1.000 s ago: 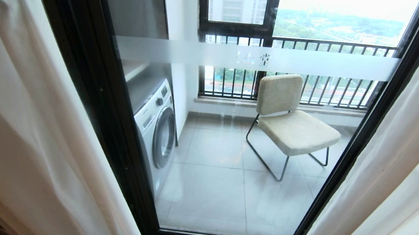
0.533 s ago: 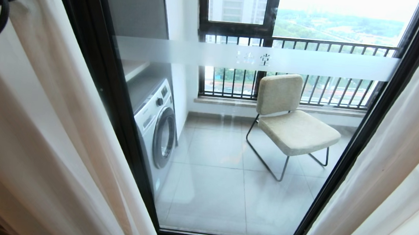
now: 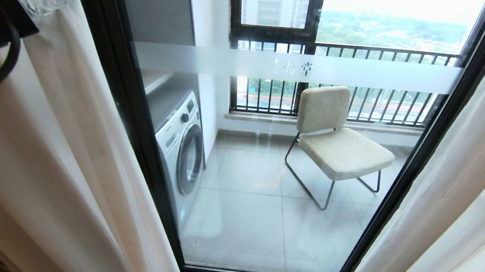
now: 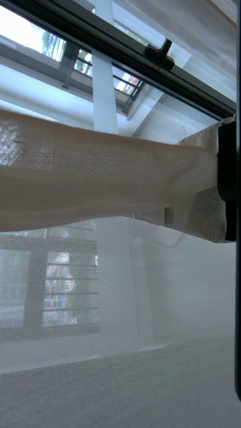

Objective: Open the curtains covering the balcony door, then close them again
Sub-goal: Close the inner curtains on both sides

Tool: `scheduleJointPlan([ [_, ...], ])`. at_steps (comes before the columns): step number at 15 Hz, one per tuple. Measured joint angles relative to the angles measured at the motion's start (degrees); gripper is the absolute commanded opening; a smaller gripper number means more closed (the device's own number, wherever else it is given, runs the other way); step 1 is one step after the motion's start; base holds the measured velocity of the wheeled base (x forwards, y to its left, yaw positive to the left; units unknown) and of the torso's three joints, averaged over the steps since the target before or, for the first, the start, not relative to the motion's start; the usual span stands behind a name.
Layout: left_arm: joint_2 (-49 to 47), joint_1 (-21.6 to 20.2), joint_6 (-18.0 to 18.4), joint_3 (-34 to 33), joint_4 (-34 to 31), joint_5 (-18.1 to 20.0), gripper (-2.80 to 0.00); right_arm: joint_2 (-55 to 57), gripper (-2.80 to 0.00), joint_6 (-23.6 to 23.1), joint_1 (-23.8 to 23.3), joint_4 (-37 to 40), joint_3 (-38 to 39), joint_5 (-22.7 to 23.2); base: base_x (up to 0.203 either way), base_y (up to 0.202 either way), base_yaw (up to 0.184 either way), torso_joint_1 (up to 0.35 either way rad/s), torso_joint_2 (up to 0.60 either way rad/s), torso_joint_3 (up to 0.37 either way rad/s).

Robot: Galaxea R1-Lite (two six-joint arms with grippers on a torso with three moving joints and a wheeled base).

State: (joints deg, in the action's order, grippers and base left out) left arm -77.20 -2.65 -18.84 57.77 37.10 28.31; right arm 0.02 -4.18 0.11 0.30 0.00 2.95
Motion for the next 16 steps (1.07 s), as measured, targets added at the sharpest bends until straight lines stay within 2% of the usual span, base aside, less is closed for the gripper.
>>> scheduleJointPlan([
  [3,0.4,0.0,1.9,-0.5,-0.8,-0.2,-2.8,0.0,-2.8,0.0,0.0,0.0,0.0,0.0,0.0,0.0,0.0,0.0,0.0,0.0],
  [9,0.4,-2.1,14.2,0.3,-8.9,-1.1,-2.8,0.0,-2.8,0.0,0.0,0.0,0.0,0.0,0.0,0.0,0.0,0.0,0.0,0.0],
  [16,0.4,-2.4,14.8,2.4,-10.3,-1.1,-2.8,0.0,-2.8,0.0,0.0,0.0,0.0,0.0,0.0,0.0,0.0,0.0,0.0,0.0],
])
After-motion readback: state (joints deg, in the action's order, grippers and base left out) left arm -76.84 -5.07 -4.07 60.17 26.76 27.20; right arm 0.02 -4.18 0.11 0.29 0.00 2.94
